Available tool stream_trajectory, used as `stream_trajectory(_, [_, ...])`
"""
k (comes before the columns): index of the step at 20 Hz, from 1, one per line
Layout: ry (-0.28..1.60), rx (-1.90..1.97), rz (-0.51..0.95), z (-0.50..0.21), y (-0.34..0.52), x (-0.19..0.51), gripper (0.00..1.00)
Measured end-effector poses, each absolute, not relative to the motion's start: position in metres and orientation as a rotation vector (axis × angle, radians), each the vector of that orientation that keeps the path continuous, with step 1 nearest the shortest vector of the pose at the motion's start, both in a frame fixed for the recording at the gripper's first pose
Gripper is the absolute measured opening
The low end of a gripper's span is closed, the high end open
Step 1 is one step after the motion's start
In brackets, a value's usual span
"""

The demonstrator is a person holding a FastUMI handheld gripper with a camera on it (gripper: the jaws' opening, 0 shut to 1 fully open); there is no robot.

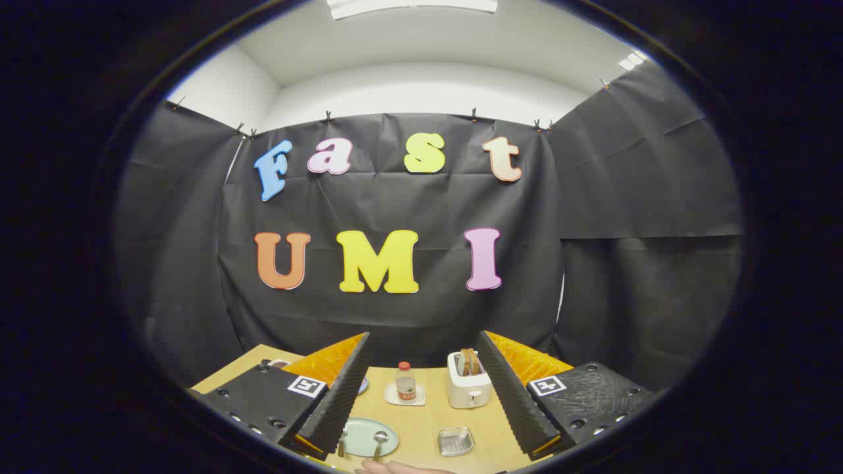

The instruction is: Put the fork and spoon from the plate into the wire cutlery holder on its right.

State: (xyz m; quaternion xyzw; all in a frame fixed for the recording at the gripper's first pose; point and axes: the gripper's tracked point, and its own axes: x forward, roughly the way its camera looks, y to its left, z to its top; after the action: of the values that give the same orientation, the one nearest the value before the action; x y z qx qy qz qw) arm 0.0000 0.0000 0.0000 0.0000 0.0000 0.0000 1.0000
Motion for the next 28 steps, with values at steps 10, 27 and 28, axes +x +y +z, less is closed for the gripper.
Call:
stream_trajectory(10, [0.069,0.002,0.09,-0.035,0.017,0.026,0.96])
stream_trajectory(27, [0.417,-0.163,0.203,-0.248,0.09,0.094,0.95])
stream_trajectory(28, [0.468,-0.178,0.204,-0.273,0.093,0.096,0.95])
